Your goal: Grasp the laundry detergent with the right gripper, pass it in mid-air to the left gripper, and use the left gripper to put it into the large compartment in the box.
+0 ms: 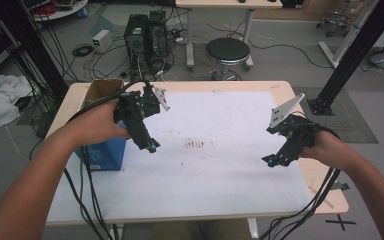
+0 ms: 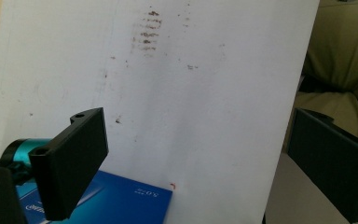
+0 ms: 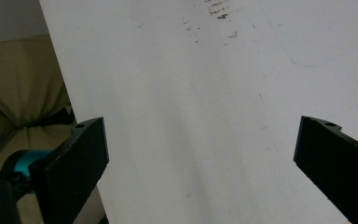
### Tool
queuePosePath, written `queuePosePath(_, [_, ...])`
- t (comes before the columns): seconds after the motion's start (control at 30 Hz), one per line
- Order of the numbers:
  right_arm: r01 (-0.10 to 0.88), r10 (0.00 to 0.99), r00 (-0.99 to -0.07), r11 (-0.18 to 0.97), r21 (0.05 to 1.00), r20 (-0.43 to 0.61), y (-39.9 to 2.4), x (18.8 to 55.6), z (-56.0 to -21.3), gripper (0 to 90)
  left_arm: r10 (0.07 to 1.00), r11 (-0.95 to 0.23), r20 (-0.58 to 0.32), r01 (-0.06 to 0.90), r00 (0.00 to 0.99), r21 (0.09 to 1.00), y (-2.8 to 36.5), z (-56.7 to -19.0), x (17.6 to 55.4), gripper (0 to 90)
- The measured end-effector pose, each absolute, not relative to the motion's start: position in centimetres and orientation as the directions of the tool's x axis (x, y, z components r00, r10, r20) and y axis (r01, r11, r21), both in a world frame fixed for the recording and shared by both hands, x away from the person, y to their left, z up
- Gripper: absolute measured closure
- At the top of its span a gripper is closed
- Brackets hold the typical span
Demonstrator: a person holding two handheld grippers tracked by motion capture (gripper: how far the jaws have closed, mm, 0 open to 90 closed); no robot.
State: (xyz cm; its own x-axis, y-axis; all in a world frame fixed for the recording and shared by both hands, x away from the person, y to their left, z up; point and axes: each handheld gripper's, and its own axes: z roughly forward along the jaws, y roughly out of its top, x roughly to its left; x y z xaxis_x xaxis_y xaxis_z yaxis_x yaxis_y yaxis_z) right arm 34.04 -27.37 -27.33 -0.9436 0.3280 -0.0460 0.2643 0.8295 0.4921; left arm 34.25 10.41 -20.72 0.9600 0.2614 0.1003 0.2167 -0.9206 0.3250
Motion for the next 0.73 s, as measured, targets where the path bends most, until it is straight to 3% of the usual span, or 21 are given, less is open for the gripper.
queuePosePath(0.73, [0.262, 0.325, -0.944, 0.833, 0.488, -0.048, -27.37, 33.83, -27.35, 2.1, 0.259, -0.922, 0.107, 0.213, 0.960, 0.325, 10.21, -20.76, 34.23, 5.5])
